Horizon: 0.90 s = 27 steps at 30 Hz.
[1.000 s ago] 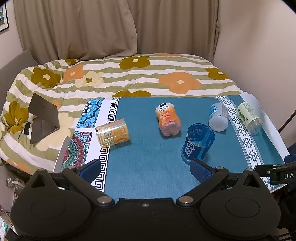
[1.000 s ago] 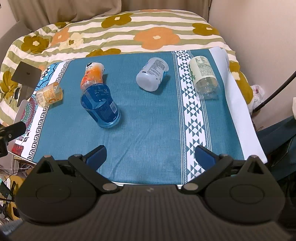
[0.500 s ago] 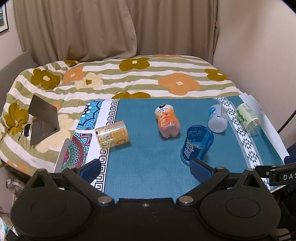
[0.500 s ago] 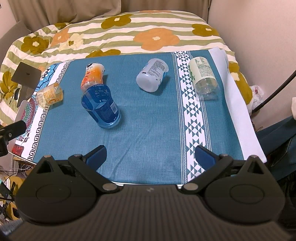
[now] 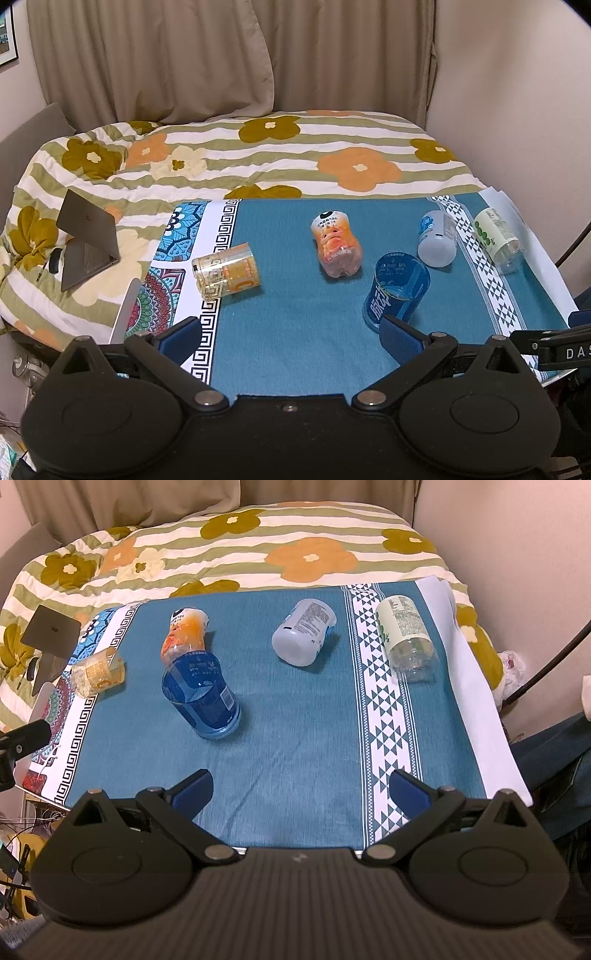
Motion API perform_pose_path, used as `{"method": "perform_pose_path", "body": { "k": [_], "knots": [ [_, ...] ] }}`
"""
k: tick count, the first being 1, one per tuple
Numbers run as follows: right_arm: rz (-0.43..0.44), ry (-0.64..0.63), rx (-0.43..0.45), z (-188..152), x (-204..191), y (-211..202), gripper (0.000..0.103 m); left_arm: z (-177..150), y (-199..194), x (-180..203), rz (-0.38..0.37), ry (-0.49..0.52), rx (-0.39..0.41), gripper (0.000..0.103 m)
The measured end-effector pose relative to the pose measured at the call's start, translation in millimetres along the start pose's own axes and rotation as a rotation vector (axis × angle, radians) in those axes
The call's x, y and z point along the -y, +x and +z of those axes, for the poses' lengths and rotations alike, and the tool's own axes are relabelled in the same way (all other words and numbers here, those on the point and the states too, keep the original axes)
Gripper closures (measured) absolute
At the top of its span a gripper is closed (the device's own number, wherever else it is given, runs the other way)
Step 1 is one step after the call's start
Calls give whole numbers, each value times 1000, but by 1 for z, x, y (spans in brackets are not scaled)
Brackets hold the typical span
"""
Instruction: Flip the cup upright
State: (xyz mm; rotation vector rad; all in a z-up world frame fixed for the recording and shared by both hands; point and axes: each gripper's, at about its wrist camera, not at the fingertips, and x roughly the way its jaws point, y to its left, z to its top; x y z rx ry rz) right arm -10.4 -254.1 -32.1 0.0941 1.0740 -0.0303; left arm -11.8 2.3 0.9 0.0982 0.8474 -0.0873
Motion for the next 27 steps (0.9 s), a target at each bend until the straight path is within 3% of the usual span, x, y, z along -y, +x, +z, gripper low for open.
{"method": "perform_pose_path", "body": {
  "k": [27],
  "knots": [
    [0,-1,-1,1,-2,2,0,4,9,-5,11,-3,-10,0]
  ]
}}
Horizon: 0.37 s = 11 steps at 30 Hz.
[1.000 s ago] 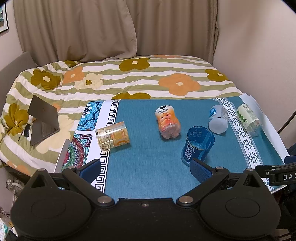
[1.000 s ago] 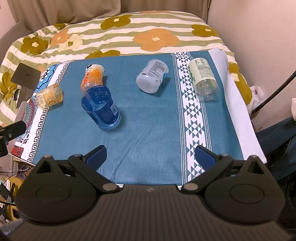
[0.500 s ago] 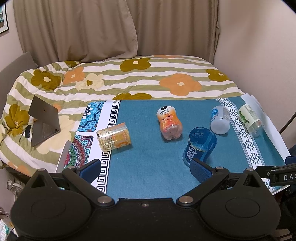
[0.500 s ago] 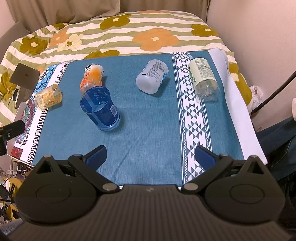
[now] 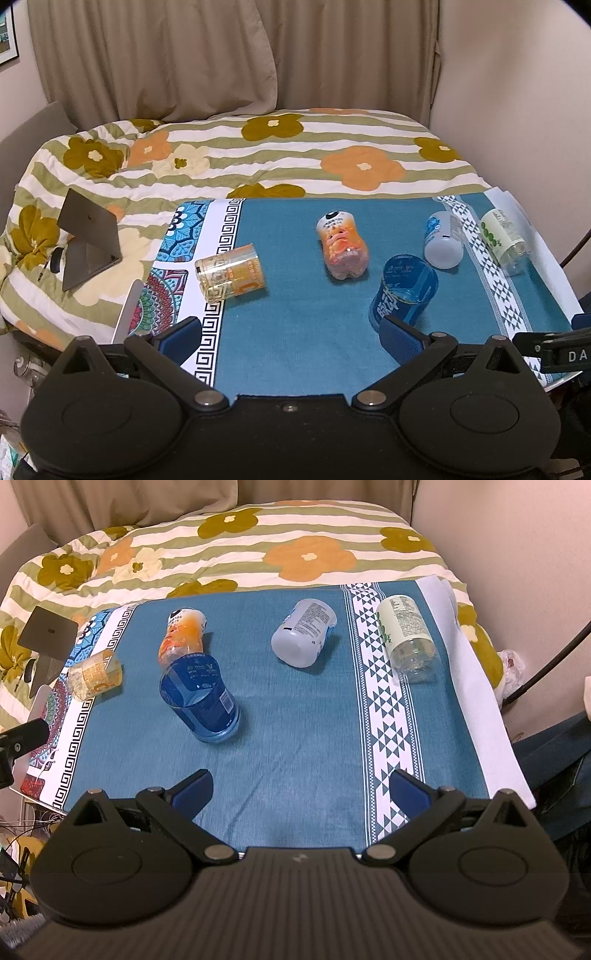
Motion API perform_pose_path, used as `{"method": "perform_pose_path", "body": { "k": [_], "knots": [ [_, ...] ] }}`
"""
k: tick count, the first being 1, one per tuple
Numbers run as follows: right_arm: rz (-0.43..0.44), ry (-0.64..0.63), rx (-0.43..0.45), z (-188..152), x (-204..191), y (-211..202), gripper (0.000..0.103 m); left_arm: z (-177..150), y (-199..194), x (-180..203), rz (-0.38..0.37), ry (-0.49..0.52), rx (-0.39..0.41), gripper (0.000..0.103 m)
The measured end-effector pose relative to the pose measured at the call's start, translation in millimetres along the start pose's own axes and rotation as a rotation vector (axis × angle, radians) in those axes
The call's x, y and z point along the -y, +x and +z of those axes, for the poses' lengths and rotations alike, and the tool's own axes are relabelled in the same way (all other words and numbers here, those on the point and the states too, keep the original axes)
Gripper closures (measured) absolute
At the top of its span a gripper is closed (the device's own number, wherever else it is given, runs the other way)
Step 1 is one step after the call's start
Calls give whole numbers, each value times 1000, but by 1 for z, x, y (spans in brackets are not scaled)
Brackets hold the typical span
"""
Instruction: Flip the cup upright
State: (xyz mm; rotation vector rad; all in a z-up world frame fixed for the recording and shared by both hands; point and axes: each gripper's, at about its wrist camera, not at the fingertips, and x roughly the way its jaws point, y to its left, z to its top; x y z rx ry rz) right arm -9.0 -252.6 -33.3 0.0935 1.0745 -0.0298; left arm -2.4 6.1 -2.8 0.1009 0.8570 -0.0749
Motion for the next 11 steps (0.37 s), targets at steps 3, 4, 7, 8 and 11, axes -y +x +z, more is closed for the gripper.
{"method": "perform_pose_path", "body": {
  "k": [3,4,7,8,11],
  "knots": [
    [-1,0,-1,1,-1,0,0,0,2,-2,6,-3,-4,0],
    [-1,0,0,0,-1,1,0,0,3,-3,3,-6,-5,0],
    [-1,-1,0,1,-1,1,0,1,4,-6,-5,-12,-1,0],
    [0,0,1,1,-1,1,0,1,5,-6,-4,-14,3,0],
    [4,-4,2,3,-1,1,0,2,6,-8,1,-19,10,0]
  ]
}}
